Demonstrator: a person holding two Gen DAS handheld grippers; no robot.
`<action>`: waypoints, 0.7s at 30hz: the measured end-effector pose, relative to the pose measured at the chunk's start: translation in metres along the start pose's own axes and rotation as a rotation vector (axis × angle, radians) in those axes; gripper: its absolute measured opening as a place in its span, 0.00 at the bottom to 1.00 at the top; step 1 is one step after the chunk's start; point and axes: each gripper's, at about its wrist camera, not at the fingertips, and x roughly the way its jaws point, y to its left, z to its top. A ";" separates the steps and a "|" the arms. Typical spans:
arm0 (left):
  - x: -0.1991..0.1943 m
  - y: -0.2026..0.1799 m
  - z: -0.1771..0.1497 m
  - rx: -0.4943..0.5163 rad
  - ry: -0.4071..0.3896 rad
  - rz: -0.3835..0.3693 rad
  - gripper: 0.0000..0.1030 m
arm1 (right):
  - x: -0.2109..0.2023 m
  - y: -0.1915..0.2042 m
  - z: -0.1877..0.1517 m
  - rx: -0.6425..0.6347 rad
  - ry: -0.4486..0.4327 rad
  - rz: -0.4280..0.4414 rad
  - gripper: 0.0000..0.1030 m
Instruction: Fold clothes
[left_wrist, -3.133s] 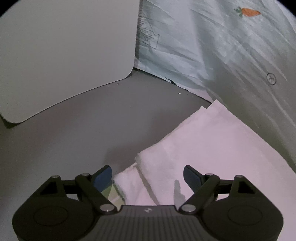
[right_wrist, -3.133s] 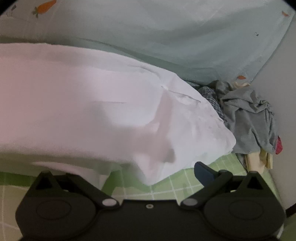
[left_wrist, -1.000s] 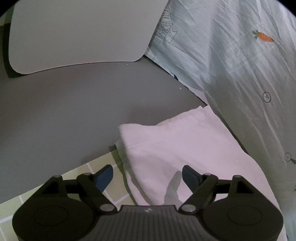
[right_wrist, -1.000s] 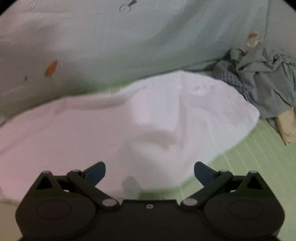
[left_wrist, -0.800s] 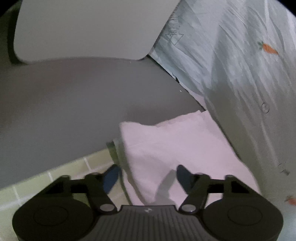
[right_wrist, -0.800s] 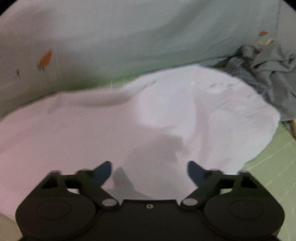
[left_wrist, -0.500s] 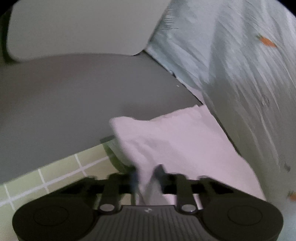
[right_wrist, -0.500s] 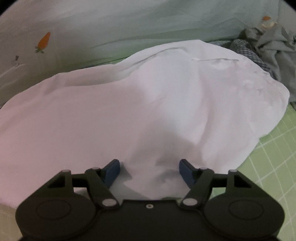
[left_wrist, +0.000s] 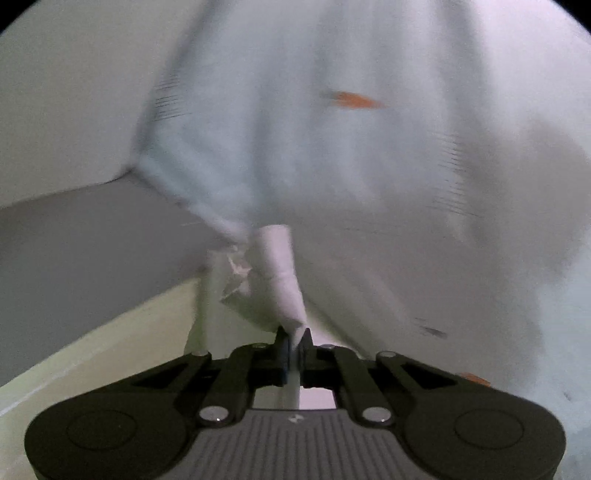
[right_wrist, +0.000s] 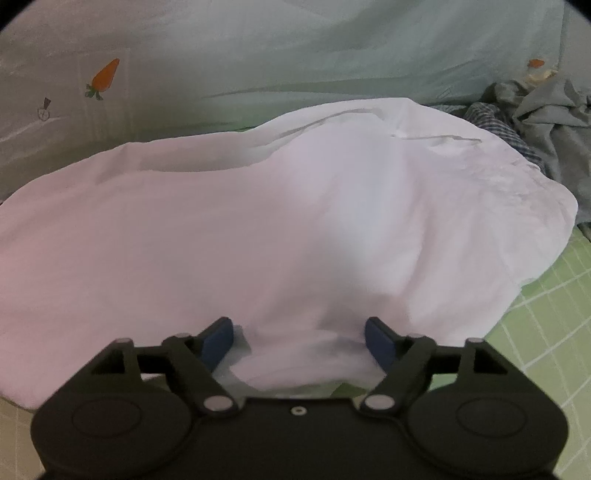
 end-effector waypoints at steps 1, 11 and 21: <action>0.000 -0.020 -0.002 0.043 0.008 -0.044 0.04 | 0.001 0.001 0.000 0.001 -0.004 0.000 0.86; 0.041 -0.154 -0.141 0.359 0.484 -0.359 0.10 | 0.004 0.004 -0.003 0.011 -0.032 -0.004 0.96; 0.028 -0.141 -0.144 0.347 0.517 -0.346 0.38 | -0.020 -0.017 0.008 0.115 -0.022 0.048 0.53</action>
